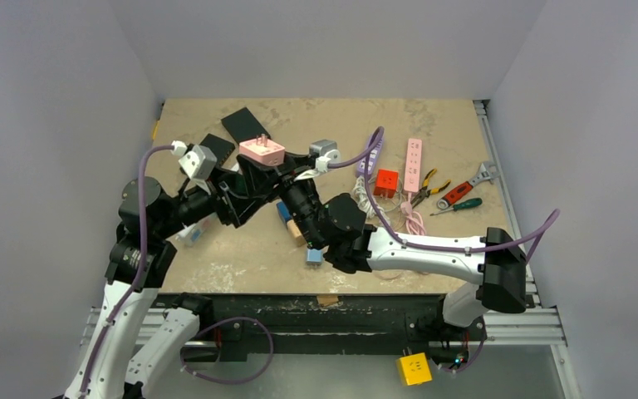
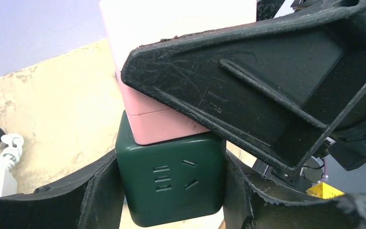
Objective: Pull the plug off the socket
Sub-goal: Pick up the plug from the corner of the board, then remove the plug from the socket.
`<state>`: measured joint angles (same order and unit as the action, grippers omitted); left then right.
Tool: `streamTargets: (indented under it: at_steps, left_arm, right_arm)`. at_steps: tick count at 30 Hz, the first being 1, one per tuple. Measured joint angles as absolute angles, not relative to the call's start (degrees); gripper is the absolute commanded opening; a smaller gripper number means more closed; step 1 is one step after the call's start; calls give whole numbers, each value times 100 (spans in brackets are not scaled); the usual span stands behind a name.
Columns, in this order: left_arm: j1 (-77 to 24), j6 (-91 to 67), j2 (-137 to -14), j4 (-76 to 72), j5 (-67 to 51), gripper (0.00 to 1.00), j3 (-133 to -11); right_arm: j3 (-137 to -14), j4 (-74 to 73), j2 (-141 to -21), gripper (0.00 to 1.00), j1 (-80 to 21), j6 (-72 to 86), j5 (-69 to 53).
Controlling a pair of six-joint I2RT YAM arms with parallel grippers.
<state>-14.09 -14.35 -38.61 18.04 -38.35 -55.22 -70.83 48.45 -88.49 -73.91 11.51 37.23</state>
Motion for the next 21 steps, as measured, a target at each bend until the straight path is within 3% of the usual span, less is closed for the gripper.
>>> streamTargets:
  at_steps: [4,7,13,21]
  left_arm:
    - [-1433,-1356,-3854,1951,-3745,0,-5524]
    - [-1435,-1184,-3850,2112,-3599,0,-5555]
    - [-1428,-740,-3870,2213,-3179,0,-5583]
    - [-1402,945,-3833,2615,-3315,0,-5627]
  right_arm:
    - [-7078,4659,-8836,69,-7382,1286,3719]
    - [-6963,4414,-8680,92,-7376,1546,3627]
    - [-6337,3824,-7865,99,-7505,2012,3323]
    - [-6171,2167,-6709,99,-7284,2403,2250]
